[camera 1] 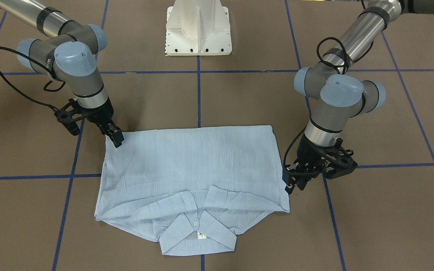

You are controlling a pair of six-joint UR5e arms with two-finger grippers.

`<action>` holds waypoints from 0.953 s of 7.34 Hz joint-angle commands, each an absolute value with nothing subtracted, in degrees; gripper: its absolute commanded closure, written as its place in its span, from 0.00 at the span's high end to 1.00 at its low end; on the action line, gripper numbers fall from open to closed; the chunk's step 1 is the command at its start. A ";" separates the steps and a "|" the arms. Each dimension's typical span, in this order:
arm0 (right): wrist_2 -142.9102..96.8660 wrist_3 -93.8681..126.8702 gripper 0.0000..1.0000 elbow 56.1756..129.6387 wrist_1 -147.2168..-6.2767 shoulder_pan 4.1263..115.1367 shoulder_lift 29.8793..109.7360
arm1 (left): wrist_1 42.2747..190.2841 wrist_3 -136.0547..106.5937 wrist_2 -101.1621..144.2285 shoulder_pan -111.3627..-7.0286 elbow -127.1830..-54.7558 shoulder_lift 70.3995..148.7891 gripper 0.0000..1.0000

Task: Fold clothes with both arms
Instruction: 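Lower the right gripper to the folded shirt's side edge and grasp, then drag the shirt edge toward the robot with the right gripper, rotating it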

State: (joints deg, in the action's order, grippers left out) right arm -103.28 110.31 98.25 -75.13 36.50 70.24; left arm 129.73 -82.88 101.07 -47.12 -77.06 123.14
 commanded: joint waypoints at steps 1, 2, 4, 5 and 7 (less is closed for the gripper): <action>-104.93 109.95 0.00 98.43 -74.97 36.74 70.57 | 129.73 -82.79 101.16 -47.11 -76.99 123.13 0.51; -105.55 109.95 0.00 98.96 -74.97 36.83 70.66 | 129.73 -82.88 101.16 -47.11 -76.99 123.13 0.51; -106.70 110.30 0.00 105.69 -76.19 36.91 73.37 | 129.81 -82.88 101.25 -47.11 -76.99 123.13 0.50; -107.74 110.30 0.00 112.08 -77.94 36.83 77.39 | 129.81 -82.88 101.25 -47.11 -76.99 123.22 0.50; -108.45 116.49 0.00 123.25 -81.36 31.76 84.08 | 129.73 -83.49 101.34 -47.11 -77.78 123.22 0.50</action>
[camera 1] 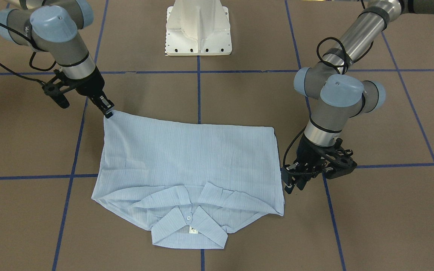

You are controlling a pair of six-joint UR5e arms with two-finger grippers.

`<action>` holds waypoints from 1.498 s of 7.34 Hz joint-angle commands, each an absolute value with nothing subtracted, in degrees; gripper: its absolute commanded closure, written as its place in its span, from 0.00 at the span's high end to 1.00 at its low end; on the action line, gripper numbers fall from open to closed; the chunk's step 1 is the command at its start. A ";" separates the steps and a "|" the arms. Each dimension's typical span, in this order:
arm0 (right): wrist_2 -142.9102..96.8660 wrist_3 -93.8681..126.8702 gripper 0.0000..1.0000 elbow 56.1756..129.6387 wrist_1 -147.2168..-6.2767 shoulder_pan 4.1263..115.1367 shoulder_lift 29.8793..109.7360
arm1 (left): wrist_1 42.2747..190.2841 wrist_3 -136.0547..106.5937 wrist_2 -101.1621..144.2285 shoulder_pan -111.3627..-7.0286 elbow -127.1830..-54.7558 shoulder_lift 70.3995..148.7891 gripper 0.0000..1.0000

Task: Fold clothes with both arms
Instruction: 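Drag the shirt edge toward the robot with the right gripper, rotating it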

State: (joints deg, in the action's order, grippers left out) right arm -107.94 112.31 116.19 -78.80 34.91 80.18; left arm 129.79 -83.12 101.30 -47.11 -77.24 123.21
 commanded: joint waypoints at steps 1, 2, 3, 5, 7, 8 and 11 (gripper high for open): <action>-108.81 120.20 0.00 127.83 -86.35 25.20 85.68 | 129.64 -83.58 101.60 -47.11 -79.52 123.22 0.50; -109.42 123.28 0.00 131.80 -93.44 18.18 85.69 | 129.46 -83.67 101.78 -46.94 -80.93 123.14 0.50; -113.43 123.48 0.00 135.75 -99.69 13.76 85.52 | 127.55 -83.76 102.04 -46.41 -83.73 123.13 0.50; -110.78 129.68 1.00 136.49 -100.64 0.51 85.60 | 123.06 -88.83 109.66 -43.97 -94.08 119.73 0.51; -107.41 132.01 1.00 136.49 -100.46 1.82 84.39 | 120.95 -95.50 109.43 -38.70 -99.12 116.29 0.58; -107.32 131.14 1.00 135.19 -100.37 7.68 81.33 | 118.15 -99.80 108.47 -35.89 -101.40 116.19 0.65; -107.49 117.23 1.00 127.64 -100.46 28.77 75.16 | 112.94 -107.65 102.85 -25.78 -104.42 114.79 0.69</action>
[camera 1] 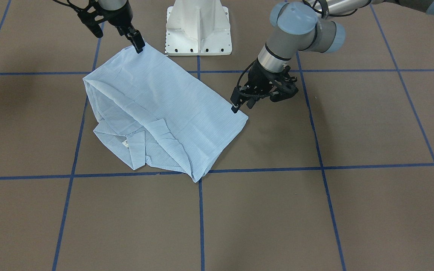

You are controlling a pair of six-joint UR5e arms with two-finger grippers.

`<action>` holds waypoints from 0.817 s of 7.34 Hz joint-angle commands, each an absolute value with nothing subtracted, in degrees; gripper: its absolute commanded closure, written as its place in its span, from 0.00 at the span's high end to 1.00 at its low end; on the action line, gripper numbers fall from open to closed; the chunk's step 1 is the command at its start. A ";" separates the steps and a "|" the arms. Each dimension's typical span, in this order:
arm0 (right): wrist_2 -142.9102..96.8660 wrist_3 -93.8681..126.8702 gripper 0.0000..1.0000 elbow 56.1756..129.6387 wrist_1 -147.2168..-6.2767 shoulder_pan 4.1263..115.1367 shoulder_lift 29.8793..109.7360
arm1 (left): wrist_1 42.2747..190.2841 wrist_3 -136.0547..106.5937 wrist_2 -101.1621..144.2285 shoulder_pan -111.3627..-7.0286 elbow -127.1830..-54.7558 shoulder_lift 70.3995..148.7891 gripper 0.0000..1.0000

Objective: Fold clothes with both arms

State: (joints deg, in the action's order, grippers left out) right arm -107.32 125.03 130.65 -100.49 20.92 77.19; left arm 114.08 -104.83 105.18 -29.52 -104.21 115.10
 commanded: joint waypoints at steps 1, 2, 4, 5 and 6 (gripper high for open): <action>-107.49 112.20 1.00 124.75 -100.20 32.05 74.28 | 112.94 -110.36 101.96 -22.88 -103.54 114.79 0.69; -107.32 107.36 1.00 120.98 -98.11 34.78 72.53 | 113.03 -110.30 101.08 -21.89 -101.27 115.48 0.69; -107.23 104.16 1.00 113.77 -89.25 37.61 72.42 | 113.12 -109.86 99.32 -21.88 -98.79 116.19 0.69; -107.23 103.89 1.00 112.25 -87.56 38.23 72.42 | 113.03 -109.69 99.14 -22.23 -98.70 116.10 0.64; -107.23 103.80 1.00 112.24 -87.54 38.41 72.42 | 113.03 -109.69 98.62 -22.85 -98.70 116.19 0.52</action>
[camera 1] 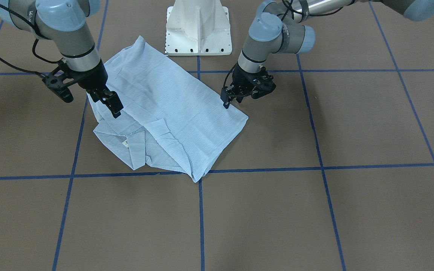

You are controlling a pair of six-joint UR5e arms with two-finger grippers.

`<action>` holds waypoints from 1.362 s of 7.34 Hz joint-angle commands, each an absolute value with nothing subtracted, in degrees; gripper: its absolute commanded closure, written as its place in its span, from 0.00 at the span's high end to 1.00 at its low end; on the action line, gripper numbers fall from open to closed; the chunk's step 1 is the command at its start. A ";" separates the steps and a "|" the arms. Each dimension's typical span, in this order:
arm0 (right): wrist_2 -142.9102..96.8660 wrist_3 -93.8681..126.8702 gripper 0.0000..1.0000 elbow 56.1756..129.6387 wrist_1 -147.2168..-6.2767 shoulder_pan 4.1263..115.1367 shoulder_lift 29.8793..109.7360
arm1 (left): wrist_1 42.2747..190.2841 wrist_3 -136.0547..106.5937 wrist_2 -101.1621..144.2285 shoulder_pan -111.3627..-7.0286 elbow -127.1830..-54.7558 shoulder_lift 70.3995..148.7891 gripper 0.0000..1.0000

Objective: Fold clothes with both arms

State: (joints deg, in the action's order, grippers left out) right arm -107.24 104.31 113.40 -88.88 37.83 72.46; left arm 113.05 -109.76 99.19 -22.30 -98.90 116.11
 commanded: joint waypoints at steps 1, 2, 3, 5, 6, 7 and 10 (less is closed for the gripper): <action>-107.23 103.80 1.00 112.15 -87.54 38.41 72.42 | 113.03 -109.60 97.31 -22.94 -98.53 116.19 0.46; -107.23 103.89 1.00 112.06 -87.54 38.41 72.51 | 113.11 -109.51 95.99 -22.94 -98.44 116.19 0.38; -107.14 103.80 1.00 111.89 -87.54 38.41 72.77 | 113.20 -109.51 95.11 -23.03 -97.92 116.28 0.17; -107.14 103.80 1.00 111.71 -87.54 38.41 72.77 | 113.29 -104.80 94.75 -26.43 -97.39 116.19 0.00; -107.14 103.89 1.00 111.27 -87.54 38.32 72.60 | 113.29 -99.46 94.92 -29.67 -96.86 116.28 0.00; -107.23 103.97 1.00 111.36 -87.54 38.32 72.42 | 113.99 -96.10 95.01 -33.10 -95.64 116.71 0.00; -107.67 104.41 1.00 111.71 -87.45 38.23 72.16 | 125.97 -93.08 95.01 -42.51 -71.73 131.87 0.00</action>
